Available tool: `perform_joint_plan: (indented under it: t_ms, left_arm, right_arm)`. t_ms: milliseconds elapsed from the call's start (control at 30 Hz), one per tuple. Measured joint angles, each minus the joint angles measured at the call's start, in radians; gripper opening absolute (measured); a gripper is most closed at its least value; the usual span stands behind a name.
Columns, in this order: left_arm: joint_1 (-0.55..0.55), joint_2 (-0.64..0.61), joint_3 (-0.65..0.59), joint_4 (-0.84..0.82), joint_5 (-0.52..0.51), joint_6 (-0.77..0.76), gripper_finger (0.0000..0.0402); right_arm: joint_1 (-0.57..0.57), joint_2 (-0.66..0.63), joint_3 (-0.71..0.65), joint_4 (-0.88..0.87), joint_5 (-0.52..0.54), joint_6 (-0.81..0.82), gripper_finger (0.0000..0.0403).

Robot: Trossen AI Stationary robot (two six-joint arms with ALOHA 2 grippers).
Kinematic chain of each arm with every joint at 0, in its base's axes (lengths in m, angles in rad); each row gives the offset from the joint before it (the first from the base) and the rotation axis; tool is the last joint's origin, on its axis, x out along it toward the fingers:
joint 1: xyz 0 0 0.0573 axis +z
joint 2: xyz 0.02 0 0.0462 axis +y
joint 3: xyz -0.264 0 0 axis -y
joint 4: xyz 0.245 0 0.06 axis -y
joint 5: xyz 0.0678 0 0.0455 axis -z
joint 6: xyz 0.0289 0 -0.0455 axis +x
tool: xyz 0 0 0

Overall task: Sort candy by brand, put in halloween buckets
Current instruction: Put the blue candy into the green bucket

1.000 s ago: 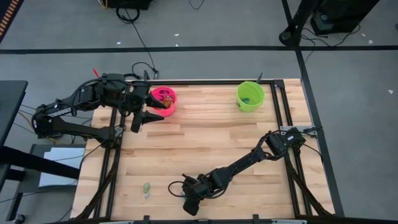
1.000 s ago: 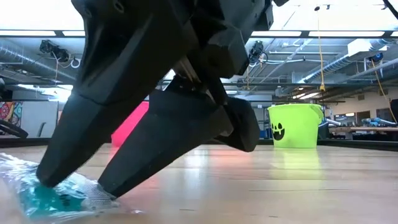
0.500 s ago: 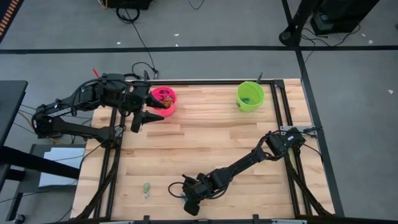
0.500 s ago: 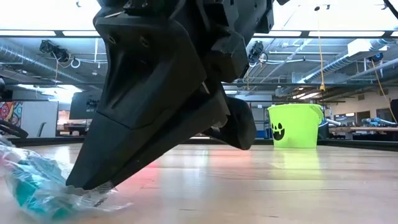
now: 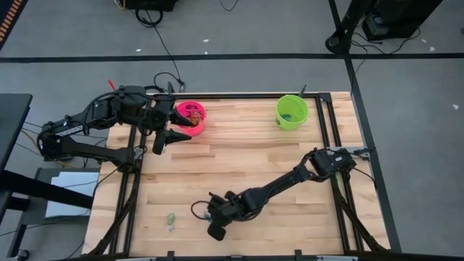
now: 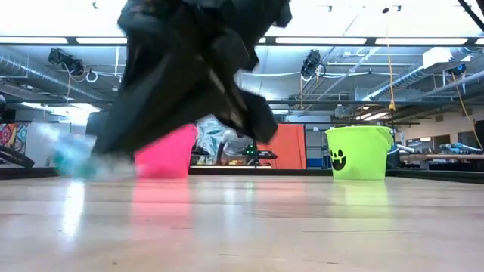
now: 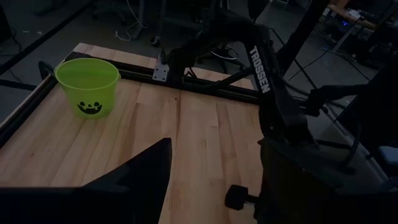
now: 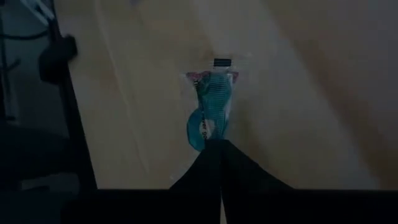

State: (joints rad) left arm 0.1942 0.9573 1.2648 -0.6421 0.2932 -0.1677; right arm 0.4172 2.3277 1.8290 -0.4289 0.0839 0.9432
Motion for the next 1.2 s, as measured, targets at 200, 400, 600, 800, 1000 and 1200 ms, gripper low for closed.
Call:
perform_joint_plan:
  t_ms: [200, 400, 600, 800, 1000, 1200]
  left_arm:
    - [0.0, 0.0, 0.0, 0.0, 0.0, -0.006, 0.0252]
    - [0.0, 0.0, 0.0, 0.001, 0.0, -0.006, 0.0252]
    - [0.0, 0.0, 0.0, 0.004, 0.0, 0.001, 0.0252]
    - [0.0, 0.0, 0.0, 0.034, -0.009, 0.001, 0.0252]
    - [0.0, 0.0, 0.0, 0.055, -0.055, 0.0, 0.0252]
    - [0.0, 0.0, 0.0, 0.056, -0.113, -0.001, 0.0252]
  right_arm:
    - [-0.038, -0.105, 0.001, -0.175, 0.064, -0.034, 0.0002]
    - [-0.076, -0.28, 0.002, -0.317, 0.17, -0.096, 0.0002]
    - [-0.108, -0.479, 0.002, -0.461, 0.331, -0.156, 0.0002]
    - [-0.157, -0.66, 0.002, -0.568, 0.39, -0.213, 0.0002]
    - [-0.211, -0.852, -0.07, -0.619, 0.415, -0.243, 0.0]
    - [-0.293, -1.06, -0.252, -0.699, 0.45, -0.176, 0.0]
